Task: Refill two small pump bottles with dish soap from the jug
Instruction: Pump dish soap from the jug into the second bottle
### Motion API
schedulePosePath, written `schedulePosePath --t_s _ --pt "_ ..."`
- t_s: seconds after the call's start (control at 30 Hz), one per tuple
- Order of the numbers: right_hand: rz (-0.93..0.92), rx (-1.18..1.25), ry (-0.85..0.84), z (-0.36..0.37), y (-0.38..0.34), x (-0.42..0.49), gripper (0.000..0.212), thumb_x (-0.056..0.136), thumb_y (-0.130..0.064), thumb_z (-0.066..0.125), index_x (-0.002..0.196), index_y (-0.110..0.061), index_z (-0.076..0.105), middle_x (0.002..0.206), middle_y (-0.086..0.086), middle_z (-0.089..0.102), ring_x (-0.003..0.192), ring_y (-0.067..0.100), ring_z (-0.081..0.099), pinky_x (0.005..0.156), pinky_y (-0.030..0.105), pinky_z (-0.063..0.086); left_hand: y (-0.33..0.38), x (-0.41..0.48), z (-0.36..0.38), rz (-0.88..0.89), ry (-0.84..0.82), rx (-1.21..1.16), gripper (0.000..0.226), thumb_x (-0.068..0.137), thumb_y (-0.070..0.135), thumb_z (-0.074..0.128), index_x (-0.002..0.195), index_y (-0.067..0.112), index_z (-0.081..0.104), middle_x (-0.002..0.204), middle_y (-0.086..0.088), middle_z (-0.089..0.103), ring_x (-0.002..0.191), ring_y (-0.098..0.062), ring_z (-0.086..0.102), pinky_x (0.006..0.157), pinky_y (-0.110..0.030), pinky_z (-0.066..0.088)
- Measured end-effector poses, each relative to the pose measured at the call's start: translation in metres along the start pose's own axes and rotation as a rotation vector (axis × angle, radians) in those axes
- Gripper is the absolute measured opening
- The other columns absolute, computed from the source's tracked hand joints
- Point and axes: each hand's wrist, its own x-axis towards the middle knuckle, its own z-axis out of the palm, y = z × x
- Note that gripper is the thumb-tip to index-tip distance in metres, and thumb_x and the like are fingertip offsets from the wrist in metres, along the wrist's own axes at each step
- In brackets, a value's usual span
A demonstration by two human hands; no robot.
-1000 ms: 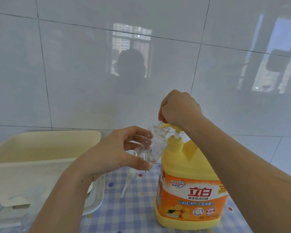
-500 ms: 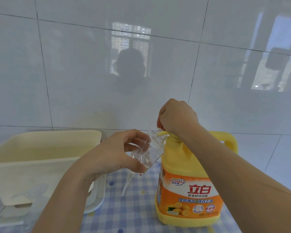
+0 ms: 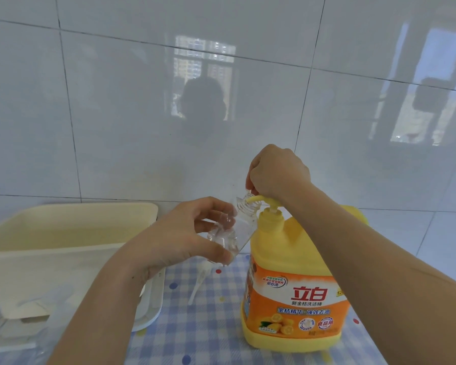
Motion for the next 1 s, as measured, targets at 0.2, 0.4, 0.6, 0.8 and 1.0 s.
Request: schedulePosePath --t_s 0.2,0.4,0.6,0.8,1.0 --pt "-0.050 -0.026 0.086 -0.013 -0.009 0.004 0.028 0.075 -0.005 0.048 0.086 -0.017 0.070 0.080 0.001 0.069 0.074 0.022 0.067 0.069 0.030 0.054 0.005 0.000 0.003 0.024 0.019 -0.051 0.063 0.051 0.015 0.087 0.107 0.032 0.066 0.108 0.010 0.072 0.102 -0.008 0.068 0.084 -0.031 0.059" --pt "-0.029 -0.023 0.038 -0.008 -0.006 0.004 0.027 0.075 -0.007 0.048 0.086 -0.016 0.071 0.082 0.003 0.069 0.074 0.023 0.063 0.063 0.028 0.050 0.006 0.001 0.004 0.016 0.054 -0.060 0.060 0.062 0.001 0.086 0.110 0.030 0.065 0.110 0.007 0.071 0.104 -0.012 0.067 0.089 -0.038 0.058" --pt "-0.038 -0.041 0.030 -0.007 -0.006 0.003 0.029 0.075 -0.006 0.048 0.088 -0.016 0.071 0.084 0.003 0.067 0.072 0.023 0.061 0.059 0.028 0.046 0.006 0.003 0.006 0.001 0.069 -0.049 0.064 0.061 0.005 0.087 0.115 0.030 0.063 0.111 0.010 0.070 0.106 -0.012 0.066 0.096 -0.043 0.054" --pt "-0.029 -0.034 -0.007 0.000 -0.003 -0.003 0.031 0.074 -0.004 0.047 0.089 -0.016 0.071 0.086 0.004 0.066 0.065 0.020 0.054 0.059 0.027 0.044 0.003 0.003 0.006 -0.001 0.055 -0.018 0.060 0.063 0.003 0.086 0.110 0.034 0.064 0.108 0.012 0.070 0.101 -0.007 0.067 0.093 -0.036 0.055" --pt "-0.021 -0.030 -0.054 0.010 0.000 -0.011 0.031 0.076 -0.004 0.046 0.090 -0.016 0.071 0.086 0.003 0.064 0.069 0.022 0.054 0.061 0.029 0.044 0.000 0.003 0.006 -0.044 0.022 0.028 0.064 0.053 0.009 0.083 0.108 0.034 0.064 0.107 0.013 0.070 0.100 -0.005 0.066 0.091 -0.036 0.056"
